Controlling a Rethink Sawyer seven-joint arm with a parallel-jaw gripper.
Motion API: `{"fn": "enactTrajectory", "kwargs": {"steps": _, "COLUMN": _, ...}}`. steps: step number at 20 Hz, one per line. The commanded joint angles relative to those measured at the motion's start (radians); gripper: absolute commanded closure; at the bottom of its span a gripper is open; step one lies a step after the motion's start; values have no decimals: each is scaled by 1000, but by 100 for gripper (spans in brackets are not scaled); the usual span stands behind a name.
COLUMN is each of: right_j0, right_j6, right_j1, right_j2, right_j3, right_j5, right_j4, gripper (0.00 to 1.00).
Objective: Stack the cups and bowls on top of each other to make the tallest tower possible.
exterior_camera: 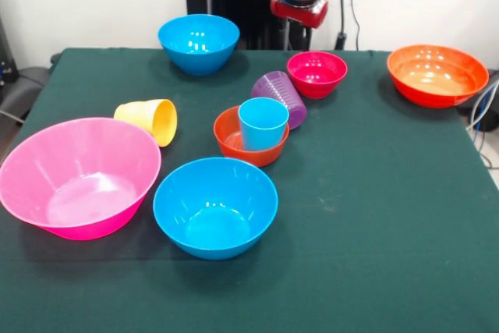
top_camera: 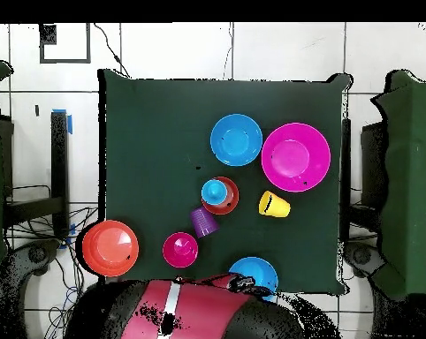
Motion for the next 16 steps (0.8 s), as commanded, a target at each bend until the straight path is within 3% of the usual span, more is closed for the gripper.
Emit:
{"fn": "enactTrajectory", "kwargs": {"steps": 1, "right_j0": 24, "right_j6": 132, "right_j1": 115, "right_j2": 90, "right_j3": -117, "right_j5": -133, "right_j4": 68, "gripper": 0}}
{"fn": "enactTrajectory", "kwargs": {"steps": 8, "right_j0": 47, "right_j6": 138, "right_j1": 168, "right_j2": 97, "right_j3": -145, "right_j5": -195, "right_j4": 105, "gripper": 0}}
{"fn": "enactTrajectory", "kwargs": {"steps": 13, "right_j0": 82, "right_j6": 129, "right_j1": 209, "right_j2": 55, "right_j3": -172, "right_j5": -216, "right_j4": 140, "gripper": 0}}
{"fn": "enactTrajectory", "kwargs": {"steps": 16, "right_j0": 129, "right_j6": 140, "right_j1": 326, "right_j2": -2, "right_j3": -253, "right_j5": -305, "right_j4": 179, "gripper": 0}}
